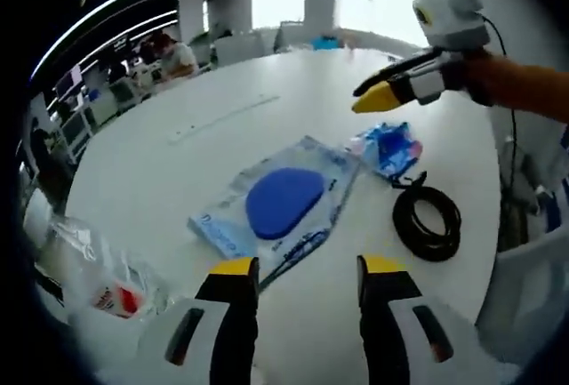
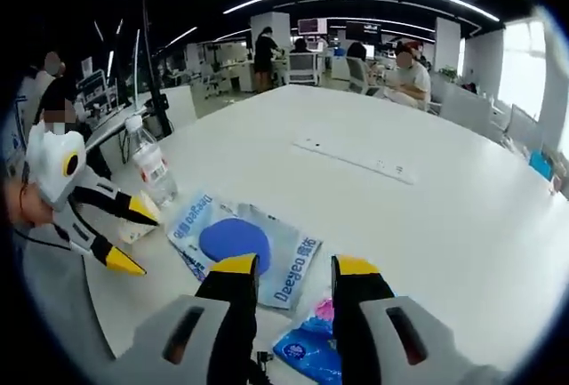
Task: Arrange the tabletop items into an orderly group along one side of the table until the central work area is clear of visible clutter.
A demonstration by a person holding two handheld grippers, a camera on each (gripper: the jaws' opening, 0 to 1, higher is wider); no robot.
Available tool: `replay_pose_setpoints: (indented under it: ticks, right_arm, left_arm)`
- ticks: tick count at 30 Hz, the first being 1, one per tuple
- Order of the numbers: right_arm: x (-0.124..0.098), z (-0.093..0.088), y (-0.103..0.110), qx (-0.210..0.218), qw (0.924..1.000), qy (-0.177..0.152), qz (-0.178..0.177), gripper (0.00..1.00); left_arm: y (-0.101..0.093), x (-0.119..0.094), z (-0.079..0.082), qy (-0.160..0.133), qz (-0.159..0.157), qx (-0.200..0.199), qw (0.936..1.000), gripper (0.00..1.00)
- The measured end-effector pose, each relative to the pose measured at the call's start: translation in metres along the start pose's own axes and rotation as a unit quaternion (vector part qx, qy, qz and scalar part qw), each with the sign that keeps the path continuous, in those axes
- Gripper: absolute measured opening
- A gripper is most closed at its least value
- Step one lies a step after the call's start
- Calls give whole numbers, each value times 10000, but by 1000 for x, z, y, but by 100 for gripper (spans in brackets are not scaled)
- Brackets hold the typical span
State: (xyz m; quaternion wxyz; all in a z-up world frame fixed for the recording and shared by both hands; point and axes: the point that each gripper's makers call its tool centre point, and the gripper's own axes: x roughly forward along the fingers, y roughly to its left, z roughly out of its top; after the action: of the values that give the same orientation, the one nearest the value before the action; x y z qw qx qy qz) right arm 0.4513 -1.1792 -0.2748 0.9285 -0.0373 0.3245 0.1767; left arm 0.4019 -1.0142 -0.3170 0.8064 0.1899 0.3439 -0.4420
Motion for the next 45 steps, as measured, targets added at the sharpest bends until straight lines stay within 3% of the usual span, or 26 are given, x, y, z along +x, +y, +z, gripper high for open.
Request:
replay_pose_setpoints:
  ticks: [5, 9, 13, 15, 16, 23, 31, 34, 37, 41, 45]
  right_arm:
    - [11, 2, -7, -21, 10000, 43, 12, 29]
    - [19, 1, -11, 13, 9999, 92, 40, 29]
    - [25, -1, -13, 39, 9999, 149, 46, 28]
    - [28, -4, -16, 44, 9998, 208, 45, 28]
    - [29, -4, -16, 44, 9998, 203, 51, 28]
    - [35, -6, -20, 133, 9994, 316, 50, 24]
    - [42, -3, -30, 254, 9984, 502, 53, 22]
    - [47, -4, -28, 508, 9966, 615, 218, 22]
    - [53, -10, -28, 519, 9944, 881, 253, 22]
    - [61, -9, -29, 578, 9936, 933, 257, 17]
    - [68, -9, -26, 659, 9921, 1019, 309, 20]
  left_arm:
    - [14, 2, 5, -134, 181, -446, 9988, 40]
    - [23, 4, 1, -44, 354, -515, 9980, 39]
    - [35, 5, 3, -121, 674, -1101, 9916, 38]
    - [41, 4, -2, 2, 836, -1367, 9871, 38]
    - [44, 5, 3, -137, 875, -1621, 9828, 38]
    - [58, 9, 2, -14, 1049, -1962, 9749, 28]
    - [65, 15, 0, 132, 1261, -2138, 9686, 30]
    - [67, 18, -10, 329, 1329, -2260, 9645, 30]
    - [67, 18, -9, 307, 1330, -2285, 9639, 30]
    - [69, 20, -7, 300, 1341, -2334, 9626, 28]
    - [72, 22, -11, 368, 1379, -2438, 9593, 29]
